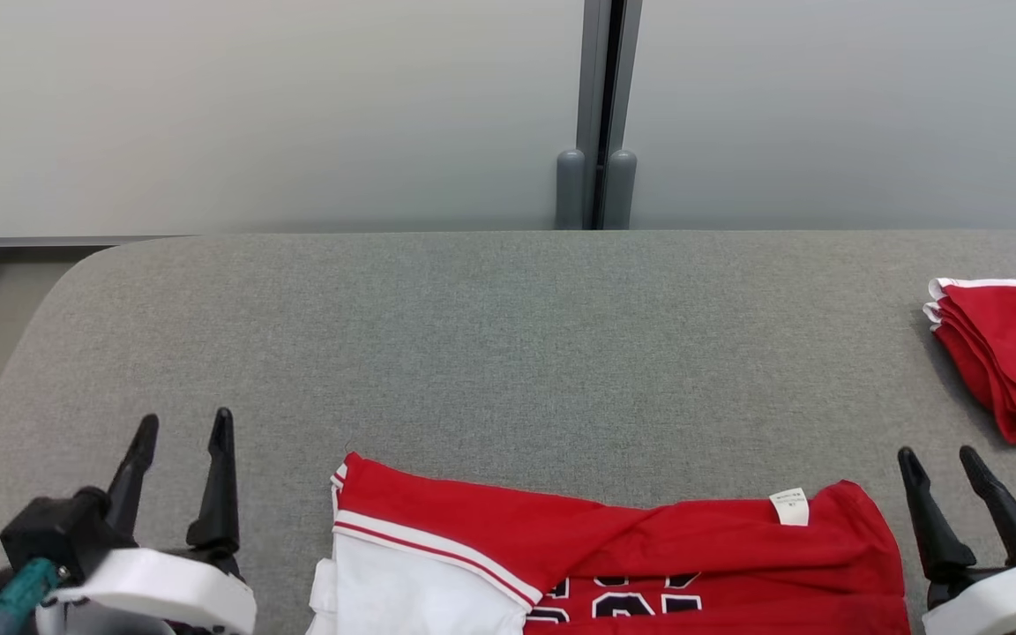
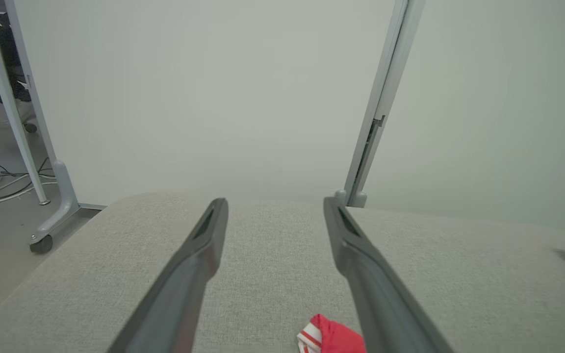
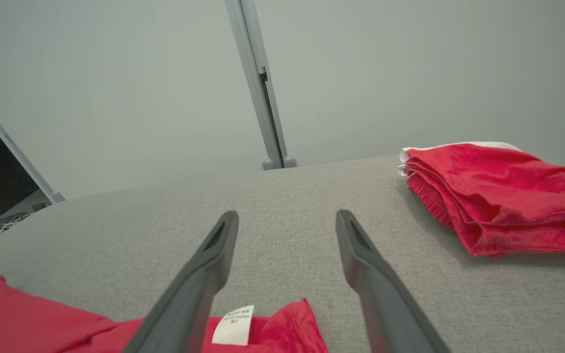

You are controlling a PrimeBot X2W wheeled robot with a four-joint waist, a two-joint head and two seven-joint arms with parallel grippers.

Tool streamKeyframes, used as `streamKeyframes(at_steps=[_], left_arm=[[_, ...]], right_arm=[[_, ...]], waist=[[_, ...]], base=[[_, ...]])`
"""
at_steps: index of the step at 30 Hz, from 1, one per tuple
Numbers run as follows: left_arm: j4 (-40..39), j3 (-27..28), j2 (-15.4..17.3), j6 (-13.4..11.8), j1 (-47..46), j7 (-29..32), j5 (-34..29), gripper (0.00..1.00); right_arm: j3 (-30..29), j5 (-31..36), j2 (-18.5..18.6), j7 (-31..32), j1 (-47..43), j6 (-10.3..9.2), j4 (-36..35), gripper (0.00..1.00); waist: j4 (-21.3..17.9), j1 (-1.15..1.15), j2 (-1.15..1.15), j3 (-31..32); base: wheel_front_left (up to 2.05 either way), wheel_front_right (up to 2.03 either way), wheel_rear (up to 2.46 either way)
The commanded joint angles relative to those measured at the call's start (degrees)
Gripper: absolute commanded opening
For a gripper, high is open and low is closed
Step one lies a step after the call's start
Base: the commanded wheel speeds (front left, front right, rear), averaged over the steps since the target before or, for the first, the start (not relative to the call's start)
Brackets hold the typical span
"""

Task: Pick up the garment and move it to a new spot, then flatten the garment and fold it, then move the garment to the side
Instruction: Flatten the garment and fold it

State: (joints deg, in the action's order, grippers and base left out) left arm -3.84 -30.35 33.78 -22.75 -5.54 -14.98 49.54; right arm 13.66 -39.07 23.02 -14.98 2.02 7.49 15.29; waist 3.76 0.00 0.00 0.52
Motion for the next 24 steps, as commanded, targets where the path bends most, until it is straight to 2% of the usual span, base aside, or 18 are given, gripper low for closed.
streamKeyframes(at_steps=[1,6,10,17,24], left_arm=[[-0.2,1.9,-1.6,0.5,1.8,-0.2,-2.3,1.00],[1.0,7.3,-8.9,4.3,6.1,-0.2,-8.6,1.00],[2.7,10.8,-12.5,7.9,7.0,-0.2,-11.5,1.00],[5.2,14.1,-16.2,12.3,6.5,-0.3,-15.1,1.00],[7.6,16.0,-18.4,15.2,6.1,-0.3,-17.1,1.00]], right_arm=[[-0.2,1.2,0.1,-0.2,-0.8,0.01,0.1,1.00],[0.3,2.2,0.1,0.1,-0.8,0.01,0.0,1.00],[0.6,1.3,0.2,2.1,-0.7,0.01,0.7,1.00],[1.1,-2.4,-0.8,12.6,-1.5,0.01,5.7,1.00],[0.2,-5.0,-2.9,18.2,-1.6,0.01,9.5,1.00]], waist=[[-0.1,0.00,0.00,-0.4],[-0.2,0.00,0.00,-2.2],[-0.2,0.00,0.00,-2.7],[0.3,0.00,0.00,-3.4],[1.0,0.00,0.00,-4.0]], base=[[0.00,0.00,0.00],[0.00,0.00,0.00],[0.00,0.00,0.00],[0.00,0.00,0.00],[0.00,0.00,0.00]])
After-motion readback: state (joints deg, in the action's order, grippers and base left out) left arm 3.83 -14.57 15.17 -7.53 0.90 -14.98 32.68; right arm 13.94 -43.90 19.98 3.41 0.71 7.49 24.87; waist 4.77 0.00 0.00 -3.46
